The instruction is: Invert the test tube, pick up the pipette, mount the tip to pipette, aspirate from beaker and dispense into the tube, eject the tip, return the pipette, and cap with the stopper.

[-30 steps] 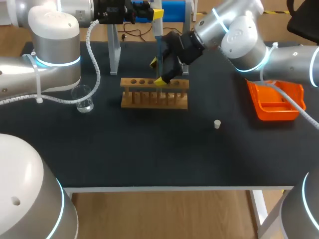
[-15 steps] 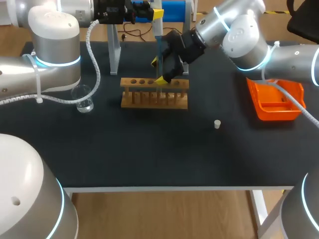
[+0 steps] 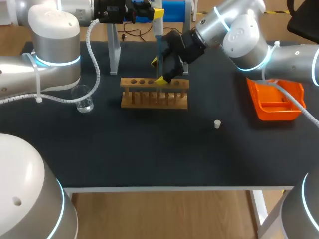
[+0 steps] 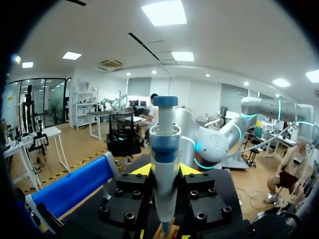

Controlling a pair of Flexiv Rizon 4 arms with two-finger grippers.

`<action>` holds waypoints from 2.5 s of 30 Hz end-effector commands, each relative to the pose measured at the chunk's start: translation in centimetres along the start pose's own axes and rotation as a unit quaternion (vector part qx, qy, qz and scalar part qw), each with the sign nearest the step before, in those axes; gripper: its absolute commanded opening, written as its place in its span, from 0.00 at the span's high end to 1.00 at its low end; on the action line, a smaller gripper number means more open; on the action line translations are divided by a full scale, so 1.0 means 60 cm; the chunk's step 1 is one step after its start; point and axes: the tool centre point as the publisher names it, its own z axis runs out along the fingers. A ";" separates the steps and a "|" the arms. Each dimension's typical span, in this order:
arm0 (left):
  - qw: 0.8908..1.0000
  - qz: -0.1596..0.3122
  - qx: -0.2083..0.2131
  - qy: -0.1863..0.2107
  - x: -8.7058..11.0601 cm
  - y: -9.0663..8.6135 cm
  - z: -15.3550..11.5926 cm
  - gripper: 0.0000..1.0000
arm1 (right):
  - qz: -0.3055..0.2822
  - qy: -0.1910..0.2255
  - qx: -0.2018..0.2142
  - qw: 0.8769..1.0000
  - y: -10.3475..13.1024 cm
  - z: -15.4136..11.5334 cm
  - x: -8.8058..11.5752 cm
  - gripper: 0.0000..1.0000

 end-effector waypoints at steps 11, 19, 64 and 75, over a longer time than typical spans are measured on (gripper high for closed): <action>1.000 0.004 -0.007 -0.007 0.008 -0.018 0.002 1.00 | 0.000 0.001 0.002 1.000 0.001 -0.003 0.000 0.00; 1.000 0.006 -0.009 -0.010 0.013 -0.026 0.001 1.00 | 0.000 0.001 0.002 1.000 0.001 -0.003 0.000 0.00; 0.998 0.048 -0.010 -0.027 0.040 -0.107 -0.016 1.00 | 0.000 0.001 0.002 1.000 0.001 -0.003 0.000 0.00; 0.998 0.055 -0.003 -0.032 0.049 -0.129 -0.032 1.00 | 0.000 0.001 0.002 1.000 0.001 -0.003 0.000 0.00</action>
